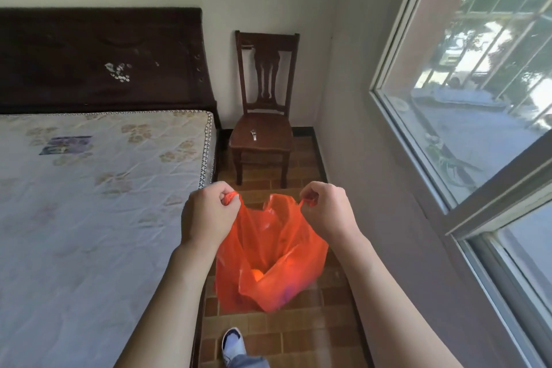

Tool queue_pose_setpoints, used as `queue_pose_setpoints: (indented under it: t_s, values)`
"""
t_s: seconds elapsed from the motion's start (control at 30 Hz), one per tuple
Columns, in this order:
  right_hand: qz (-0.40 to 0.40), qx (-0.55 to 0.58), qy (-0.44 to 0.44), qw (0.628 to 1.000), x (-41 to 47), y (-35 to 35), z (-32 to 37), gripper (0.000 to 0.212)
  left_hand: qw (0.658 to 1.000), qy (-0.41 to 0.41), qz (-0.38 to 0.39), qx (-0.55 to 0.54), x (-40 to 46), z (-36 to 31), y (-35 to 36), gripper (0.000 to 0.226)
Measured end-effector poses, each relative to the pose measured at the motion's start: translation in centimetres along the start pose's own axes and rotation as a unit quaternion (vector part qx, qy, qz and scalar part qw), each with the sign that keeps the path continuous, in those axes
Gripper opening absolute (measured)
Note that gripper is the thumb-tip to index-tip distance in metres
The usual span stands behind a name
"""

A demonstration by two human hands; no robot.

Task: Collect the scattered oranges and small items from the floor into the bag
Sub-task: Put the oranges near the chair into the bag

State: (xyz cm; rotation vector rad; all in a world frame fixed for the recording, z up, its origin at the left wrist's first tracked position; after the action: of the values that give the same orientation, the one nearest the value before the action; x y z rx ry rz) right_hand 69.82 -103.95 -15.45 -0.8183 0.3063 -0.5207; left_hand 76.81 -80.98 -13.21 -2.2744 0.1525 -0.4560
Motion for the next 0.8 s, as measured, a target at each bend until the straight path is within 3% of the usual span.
queue_pose_setpoints:
  t_s: [0.5,0.8]
  values:
    - [-0.011,-0.047,0.051,0.998,11.8,3.6,7.2,0.026,0.997,0.059,0.048,-0.024,16.3,5.4,2.8,0.008]
    - [0.021,-0.054,0.024,0.998,22.1,4.8,6.6,0.028,0.999,0.012,0.036,-0.011,23.3,6.2,7.0,0.013]
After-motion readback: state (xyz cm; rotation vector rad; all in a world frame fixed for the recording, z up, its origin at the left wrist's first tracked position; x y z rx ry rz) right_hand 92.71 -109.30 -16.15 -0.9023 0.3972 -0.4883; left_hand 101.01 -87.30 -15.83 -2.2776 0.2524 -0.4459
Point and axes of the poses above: each hand's wrist, its own x-axis towards the middle knuckle, its own y-axis out of the palm, z = x × y, the point moved 1 cm from there along x, towards the middle knuckle, and after that the axes turned 9 degrees about y, right-handed, at the moved point
